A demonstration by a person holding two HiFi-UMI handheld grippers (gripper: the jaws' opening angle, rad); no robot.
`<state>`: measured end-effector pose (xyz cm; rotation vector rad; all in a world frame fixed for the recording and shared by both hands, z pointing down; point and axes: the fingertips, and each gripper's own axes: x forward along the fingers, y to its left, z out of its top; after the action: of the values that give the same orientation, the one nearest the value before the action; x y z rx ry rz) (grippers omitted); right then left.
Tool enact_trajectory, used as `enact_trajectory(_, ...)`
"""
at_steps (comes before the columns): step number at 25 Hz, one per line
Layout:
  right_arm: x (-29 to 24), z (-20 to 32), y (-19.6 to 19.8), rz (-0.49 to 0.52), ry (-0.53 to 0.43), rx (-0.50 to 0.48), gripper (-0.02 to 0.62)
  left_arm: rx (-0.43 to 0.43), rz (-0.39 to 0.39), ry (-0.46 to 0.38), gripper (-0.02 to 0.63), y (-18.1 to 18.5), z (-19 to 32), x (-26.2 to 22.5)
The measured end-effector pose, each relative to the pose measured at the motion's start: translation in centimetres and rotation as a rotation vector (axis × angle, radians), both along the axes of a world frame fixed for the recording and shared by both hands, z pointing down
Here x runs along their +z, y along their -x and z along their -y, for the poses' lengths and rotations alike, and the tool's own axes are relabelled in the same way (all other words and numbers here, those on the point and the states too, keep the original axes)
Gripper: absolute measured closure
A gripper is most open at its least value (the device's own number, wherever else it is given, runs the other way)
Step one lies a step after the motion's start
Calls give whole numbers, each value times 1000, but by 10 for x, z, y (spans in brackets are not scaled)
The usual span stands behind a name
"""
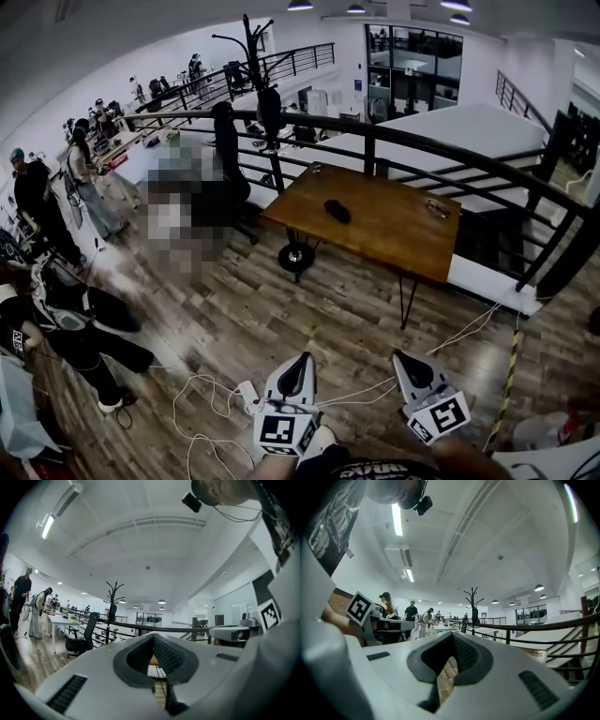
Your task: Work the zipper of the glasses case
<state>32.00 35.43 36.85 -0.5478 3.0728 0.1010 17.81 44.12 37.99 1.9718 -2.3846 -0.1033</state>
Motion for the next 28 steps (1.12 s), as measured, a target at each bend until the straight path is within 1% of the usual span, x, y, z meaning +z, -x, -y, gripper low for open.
enact_trajectory(3, 0, 3, 36, 7, 21, -11, 603, 7, -21, 10, 598, 26, 7, 5)
enact_trajectory(5, -1, 2, 56, -4, 7, -18, 603, 13, -37, 10, 598, 41, 10, 7)
enact_trajectory(8, -3, 2, 80, -16, -23, -20, 603, 15, -20, -16, 598, 65, 15, 3)
enact_trajectory(12, -4, 7, 108, -19, -36, -17, 603, 28, -43, -29, 598, 91, 23, 4)
enact_trajectory(17, -8, 20, 120, -18, -50, 5, 603, 48, -37, -28, 598, 105, 33, 6)
enact_trajectory(20, -4, 34, 120, -7, -40, 36, 603, 66, -55, -9, 598, 107, 44, 10)
enact_trajectory(24, 2, 66, 132, 1, -24, 43, 603, 56, -22, -10, 598, 124, 72, 10)
enact_trajectory(28, 0, 110, 152, 13, -10, 42, 603, 50, -19, 9, 598, 143, 112, 9)
